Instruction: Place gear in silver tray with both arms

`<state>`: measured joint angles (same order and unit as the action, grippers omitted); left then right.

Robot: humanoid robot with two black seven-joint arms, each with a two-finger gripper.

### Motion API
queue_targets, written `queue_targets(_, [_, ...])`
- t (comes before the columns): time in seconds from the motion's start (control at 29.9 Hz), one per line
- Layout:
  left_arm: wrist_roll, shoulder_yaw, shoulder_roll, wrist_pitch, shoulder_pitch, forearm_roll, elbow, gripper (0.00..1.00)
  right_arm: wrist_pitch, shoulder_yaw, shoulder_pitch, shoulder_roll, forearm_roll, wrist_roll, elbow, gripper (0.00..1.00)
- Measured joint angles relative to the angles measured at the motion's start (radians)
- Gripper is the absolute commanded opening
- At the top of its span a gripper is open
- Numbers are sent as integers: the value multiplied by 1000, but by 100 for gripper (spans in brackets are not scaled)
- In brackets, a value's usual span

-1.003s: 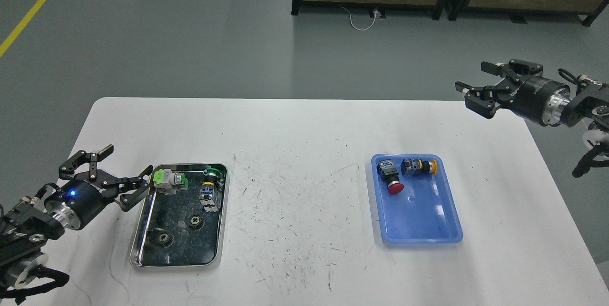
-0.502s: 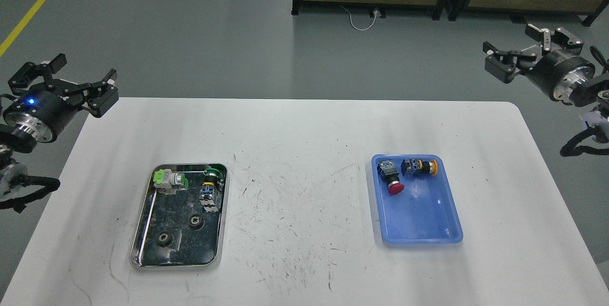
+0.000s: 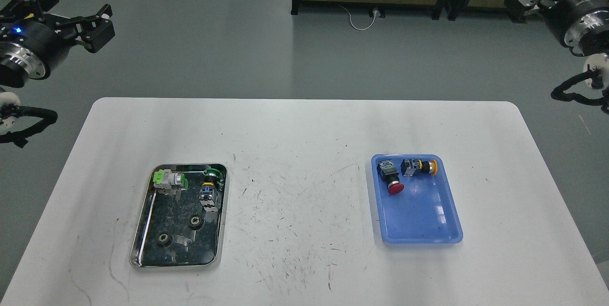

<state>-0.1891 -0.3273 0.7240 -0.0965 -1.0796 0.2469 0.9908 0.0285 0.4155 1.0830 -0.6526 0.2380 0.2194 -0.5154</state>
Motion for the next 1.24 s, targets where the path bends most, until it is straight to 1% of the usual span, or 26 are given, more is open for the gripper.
queue_targets(0.1, [20, 0, -14, 15, -42, -11, -39, 98, -7, -5, 36, 35, -38, -28, 41, 95])
queue_targets(0.27, [74, 1, -69, 27, -106, -12, -118, 98, -29, -6, 79, 93, -59, -42, 103, 95])
queue_targets(0.4, [101, 1, -114, 28, -148, -12, -156, 99, -49, -6, 87, 116, -60, -60, 113, 95])
queue_targets(0.5, [104, 1, -147, 29, -172, -12, -181, 99, -53, -7, 90, 122, -61, -73, 113, 96])
queue_targets(0.57, [104, 2, -171, 31, -182, -12, -196, 99, -53, -8, 93, 125, -61, -79, 113, 98])
queue_targets(0.7, [105, 4, -216, 32, -197, -10, -214, 99, -54, -10, 104, 128, -60, -73, 106, 99])
queue_targets(1.04, [106, 4, -224, 20, -206, -5, -212, 99, -55, -13, 131, 126, -51, -72, 90, 99])
queue_targets(1.24, [100, -5, -224, 19, -204, -4, -208, 99, -52, 0, 137, 96, -50, -68, 72, 100])
